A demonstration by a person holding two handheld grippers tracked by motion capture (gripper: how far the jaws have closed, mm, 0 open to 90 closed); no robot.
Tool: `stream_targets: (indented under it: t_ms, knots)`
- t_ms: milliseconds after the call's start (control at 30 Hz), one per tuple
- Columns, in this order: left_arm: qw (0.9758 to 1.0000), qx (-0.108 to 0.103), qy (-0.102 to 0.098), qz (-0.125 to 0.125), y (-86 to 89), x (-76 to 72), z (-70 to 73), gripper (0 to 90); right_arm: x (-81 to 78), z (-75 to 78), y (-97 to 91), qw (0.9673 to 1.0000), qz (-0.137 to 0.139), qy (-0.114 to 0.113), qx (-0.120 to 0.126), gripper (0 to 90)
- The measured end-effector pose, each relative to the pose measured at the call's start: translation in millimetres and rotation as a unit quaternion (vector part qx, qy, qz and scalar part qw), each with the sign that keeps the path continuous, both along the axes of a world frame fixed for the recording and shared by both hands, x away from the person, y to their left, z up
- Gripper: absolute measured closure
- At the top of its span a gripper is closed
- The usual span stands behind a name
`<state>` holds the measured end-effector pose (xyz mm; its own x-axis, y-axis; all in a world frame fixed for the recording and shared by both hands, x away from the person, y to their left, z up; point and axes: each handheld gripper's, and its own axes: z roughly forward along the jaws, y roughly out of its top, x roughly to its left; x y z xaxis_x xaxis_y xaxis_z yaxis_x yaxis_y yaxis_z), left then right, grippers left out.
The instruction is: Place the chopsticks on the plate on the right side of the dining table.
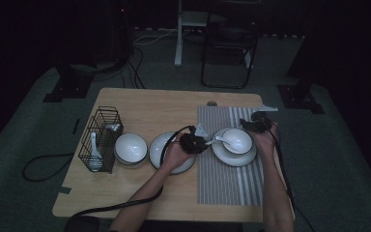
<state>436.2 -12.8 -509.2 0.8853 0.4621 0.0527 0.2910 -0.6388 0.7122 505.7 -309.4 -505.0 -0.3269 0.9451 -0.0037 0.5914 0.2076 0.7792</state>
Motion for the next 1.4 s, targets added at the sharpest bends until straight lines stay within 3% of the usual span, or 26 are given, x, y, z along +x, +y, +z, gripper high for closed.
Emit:
stream_targets:
  t_ms: [133,567,900,1133,1400]
  knots:
    - [1.0,0.003,-0.001,0.0,-0.2,2.3,-0.2,80.7,1.1,-1.3,-0.7,0.9999,-0.004,0.01,0.006,41.2]
    - [1.0,0.003,0.003,0.005,-4.7,8.0,-0.3,81.3,0.7,-2.5,-2.5,0.9995,-0.007,0.027,-0.017,41.1]
    - [0.9999,0.005,0.0,0.012,-3.6,6.2,0.0,65.5,-3.9,-1.9,-9.9,0.9993,-0.01,0.03,-0.02,41.2]
    - [0.9998,0.006,0.002,0.021,-2.3,8.1,0.0,63.1,-6.5,1.2,-14.7,0.9991,-0.012,0.031,-0.028,41.3]
    - [0.9994,0.01,-0.002,0.032,-1.9,9.6,-0.6,61.9,-8.3,1.1,-16.9,0.9996,-0.012,0.022,-0.015,41.4]
